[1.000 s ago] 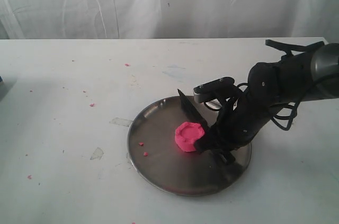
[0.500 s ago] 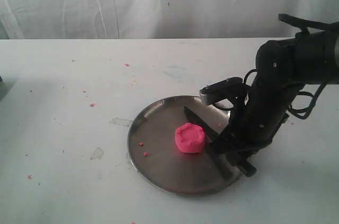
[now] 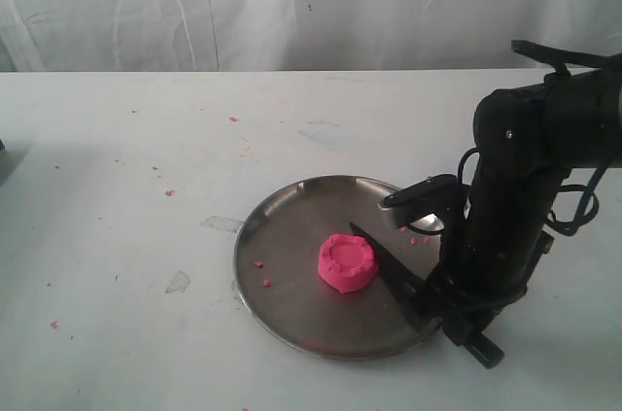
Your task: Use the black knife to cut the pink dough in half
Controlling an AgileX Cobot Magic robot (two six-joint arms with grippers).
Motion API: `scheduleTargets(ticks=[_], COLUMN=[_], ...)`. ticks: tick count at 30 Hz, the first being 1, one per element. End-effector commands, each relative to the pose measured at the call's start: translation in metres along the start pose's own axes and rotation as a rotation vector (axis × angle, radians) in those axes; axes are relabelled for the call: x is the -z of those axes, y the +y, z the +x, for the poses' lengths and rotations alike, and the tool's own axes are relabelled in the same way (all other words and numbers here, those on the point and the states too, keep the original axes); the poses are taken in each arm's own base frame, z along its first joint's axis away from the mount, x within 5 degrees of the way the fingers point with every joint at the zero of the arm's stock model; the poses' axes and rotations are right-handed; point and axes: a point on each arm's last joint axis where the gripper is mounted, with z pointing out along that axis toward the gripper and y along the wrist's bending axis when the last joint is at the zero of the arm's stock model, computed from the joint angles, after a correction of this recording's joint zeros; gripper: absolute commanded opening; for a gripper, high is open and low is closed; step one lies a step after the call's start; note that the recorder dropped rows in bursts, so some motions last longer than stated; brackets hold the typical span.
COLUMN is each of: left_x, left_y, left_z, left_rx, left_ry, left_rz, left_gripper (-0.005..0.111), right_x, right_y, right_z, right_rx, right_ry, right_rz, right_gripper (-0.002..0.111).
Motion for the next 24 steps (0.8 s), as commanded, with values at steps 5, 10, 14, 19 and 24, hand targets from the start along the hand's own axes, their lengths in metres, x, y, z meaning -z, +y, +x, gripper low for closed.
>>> scheduleTargets(ticks=[5, 10, 14, 19, 24], left_x=[0.000, 0.000, 0.000, 0.000, 0.000], left_y=[0.000, 0.000, 0.000, 0.000, 0.000], left_z=[0.001, 0.001, 0.001, 0.001, 0.001], left_rx=[0.001, 0.001, 0.001, 0.001, 0.001], left_ry=[0.001, 0.001, 0.001, 0.001, 0.001], left_rz=[-0.003, -0.003, -0.003, -0.003, -0.003], left_gripper=[0.000, 0.000, 0.000, 0.000, 0.000], right_x=[-0.001, 0.021, 0.047, 0.037, 0.022], right_y=[-0.003, -0.001, 0.030, 0.059, 0.081], right_z=[-0.001, -0.005, 0.004, 0.017, 0.020], right_rx=[0.002, 0.001, 0.096, 0.163, 0.261], right_ry=[-0.020, -0.095, -0.162, -0.139, -0.176], right_rz=[0.017, 0.019, 0.013, 0.431, 0.520], right_gripper=[0.030, 0.030, 0.030, 0.030, 0.030])
